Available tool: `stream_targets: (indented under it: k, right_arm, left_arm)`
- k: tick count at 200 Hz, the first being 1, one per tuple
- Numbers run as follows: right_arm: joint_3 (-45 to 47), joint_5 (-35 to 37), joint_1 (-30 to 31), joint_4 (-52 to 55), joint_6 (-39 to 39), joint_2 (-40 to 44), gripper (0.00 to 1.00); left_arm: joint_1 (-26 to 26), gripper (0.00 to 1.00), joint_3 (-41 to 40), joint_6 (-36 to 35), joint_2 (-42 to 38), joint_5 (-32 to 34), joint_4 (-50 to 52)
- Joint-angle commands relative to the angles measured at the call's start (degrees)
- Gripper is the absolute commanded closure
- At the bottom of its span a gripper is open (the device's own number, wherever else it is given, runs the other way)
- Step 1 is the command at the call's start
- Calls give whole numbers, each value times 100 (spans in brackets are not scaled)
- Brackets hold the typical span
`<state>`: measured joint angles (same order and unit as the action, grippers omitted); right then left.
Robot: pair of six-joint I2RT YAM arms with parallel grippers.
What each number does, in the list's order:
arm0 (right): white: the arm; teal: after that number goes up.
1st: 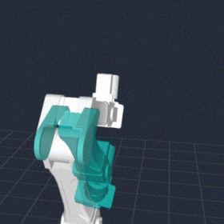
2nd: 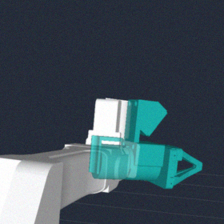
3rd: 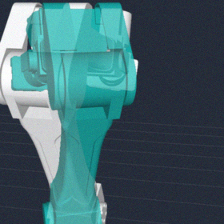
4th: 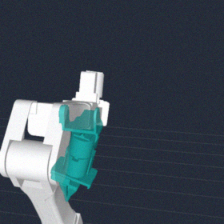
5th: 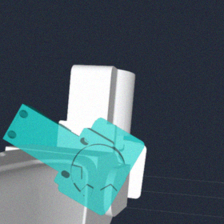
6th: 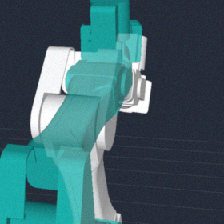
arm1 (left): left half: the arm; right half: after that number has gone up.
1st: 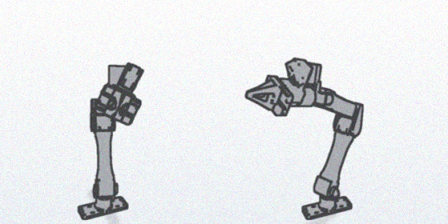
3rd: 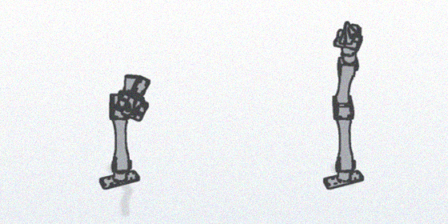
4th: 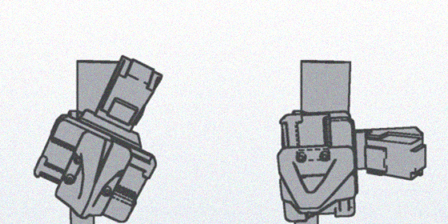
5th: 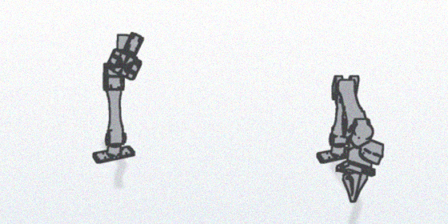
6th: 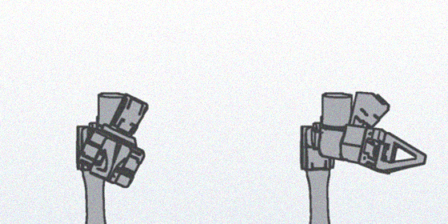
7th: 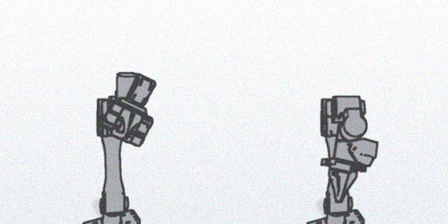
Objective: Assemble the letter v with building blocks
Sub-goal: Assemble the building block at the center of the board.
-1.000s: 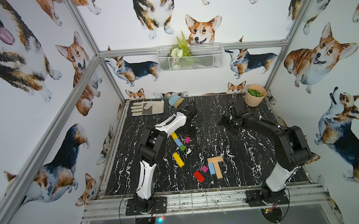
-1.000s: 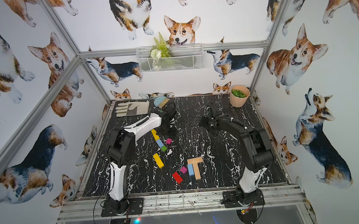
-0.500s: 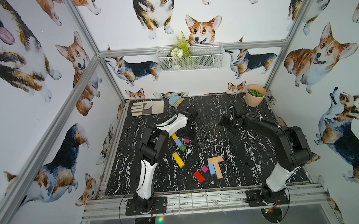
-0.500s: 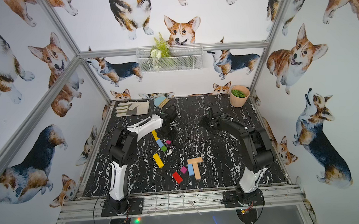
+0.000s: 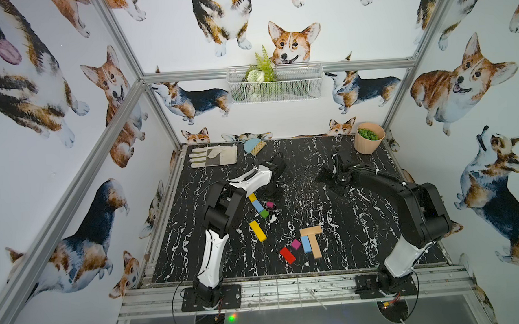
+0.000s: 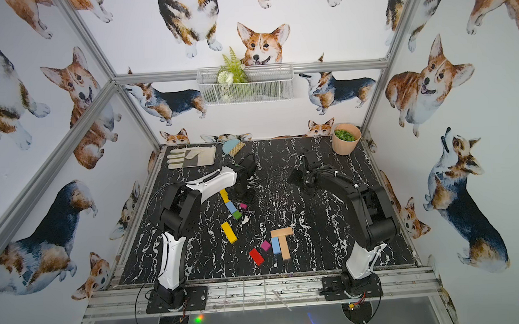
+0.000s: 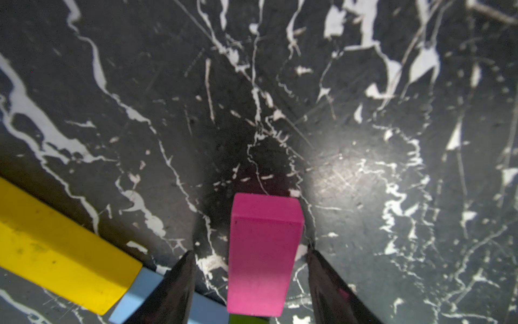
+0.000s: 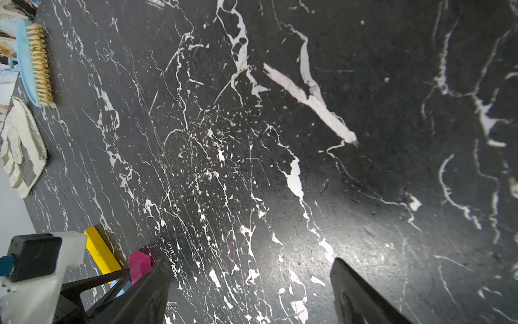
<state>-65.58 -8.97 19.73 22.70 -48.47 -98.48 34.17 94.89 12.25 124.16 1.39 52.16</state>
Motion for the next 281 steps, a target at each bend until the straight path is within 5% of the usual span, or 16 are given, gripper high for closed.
stream_targets:
  k: [1, 52, 140, 281]
  right_arm:
    - [18, 27, -5, -125, -98, 30, 10]
    - [10, 19, -13, -127, -113, 23, 10]
    - [-25, 18, -13, -103, -110, 30, 10]
    - [-12, -1, -13, -143, -154, 10, 10]
  left_arm:
    - [8, 36, 47, -12, 69, 94, 51]
    - [1, 37, 122, 12, 152, 109, 40]
    - [1, 64, 91, -90, 158, 113, 66]
    - [2, 68, -429, -114, -162, 254, -12]
